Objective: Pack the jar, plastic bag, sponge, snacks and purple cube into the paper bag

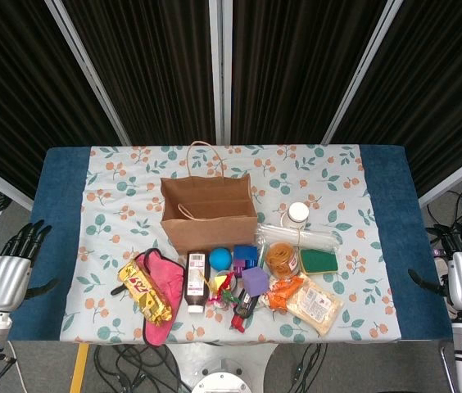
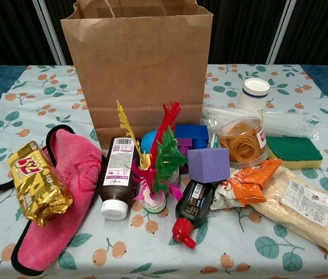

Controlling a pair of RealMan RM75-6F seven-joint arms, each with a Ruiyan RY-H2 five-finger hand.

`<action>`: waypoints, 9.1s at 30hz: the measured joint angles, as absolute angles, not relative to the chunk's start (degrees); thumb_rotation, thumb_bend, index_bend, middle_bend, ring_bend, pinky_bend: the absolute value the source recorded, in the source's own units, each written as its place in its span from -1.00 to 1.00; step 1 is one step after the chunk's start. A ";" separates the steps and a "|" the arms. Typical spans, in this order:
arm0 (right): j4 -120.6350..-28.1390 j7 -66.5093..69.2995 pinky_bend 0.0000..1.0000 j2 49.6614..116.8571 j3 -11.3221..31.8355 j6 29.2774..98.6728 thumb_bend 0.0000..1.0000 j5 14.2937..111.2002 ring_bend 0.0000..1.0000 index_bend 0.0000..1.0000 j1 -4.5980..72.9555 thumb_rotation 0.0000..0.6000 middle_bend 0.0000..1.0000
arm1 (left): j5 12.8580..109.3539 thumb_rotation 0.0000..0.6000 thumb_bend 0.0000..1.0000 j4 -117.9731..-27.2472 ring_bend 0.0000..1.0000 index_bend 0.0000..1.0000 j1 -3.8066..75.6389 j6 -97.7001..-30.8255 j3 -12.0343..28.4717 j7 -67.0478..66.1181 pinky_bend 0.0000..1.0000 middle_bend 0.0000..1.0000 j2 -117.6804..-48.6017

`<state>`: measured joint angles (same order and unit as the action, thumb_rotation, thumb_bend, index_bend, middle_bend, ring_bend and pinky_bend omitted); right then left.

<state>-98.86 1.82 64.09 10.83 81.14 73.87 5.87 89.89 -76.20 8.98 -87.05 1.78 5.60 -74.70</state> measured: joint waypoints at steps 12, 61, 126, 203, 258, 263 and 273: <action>-100.41 -0.12 -0.68 63.61 12.58 79.41 -0.89 71.64 -0.86 -0.56 8.06 1.00 -0.62 | 90.01 1.00 -0.79 -76.68 -0.87 -0.80 9.10 -86.54 1.63 5.67 -0.59 -0.69 -74.11; -81.59 -30.78 -0.50 81.30 11.71 48.11 -0.88 51.72 -0.82 -0.55 46.40 1.00 -0.62 | 91.89 1.00 -0.79 -73.81 -0.88 -0.80 7.56 -89.45 0.80 11.71 -0.60 -0.69 -73.13; -113.30 -36.78 0.03 66.73 27.03 71.69 -0.62 61.60 -0.21 0.11 51.96 1.00 -0.06 | 91.80 1.00 -0.79 -72.74 -0.87 -0.80 7.37 -88.57 0.31 13.00 -0.59 -0.69 -74.03; -73.11 -26.79 -0.32 90.04 8.60 45.89 -0.93 42.89 -0.52 -0.43 48.61 1.00 -0.37 | 90.43 1.00 -0.79 -70.04 -0.88 -0.80 6.90 -87.27 0.04 15.16 -0.60 -0.69 -74.41; -112.31 -36.64 0.08 77.94 30.59 72.83 -0.58 43.87 -0.15 0.13 63.32 1.00 0.01 | 90.76 1.00 -0.79 -69.91 -0.88 -0.80 7.20 -87.96 0.47 17.47 -0.60 -0.69 -74.60; -111.00 -34.38 0.08 81.49 30.57 72.75 -0.57 43.52 -0.15 0.13 64.68 1.00 0.01 | 90.79 1.00 -0.79 -69.71 -0.87 -0.80 7.18 -88.80 0.92 18.14 -0.60 -0.69 -74.62; -100.46 -16.14 0.08 89.38 29.30 71.62 -0.59 50.64 -0.15 0.13 63.54 1.00 0.01 | 90.14 1.00 -0.79 -68.32 -0.88 -0.80 6.54 -89.03 0.98 19.41 -0.60 -0.69 -74.55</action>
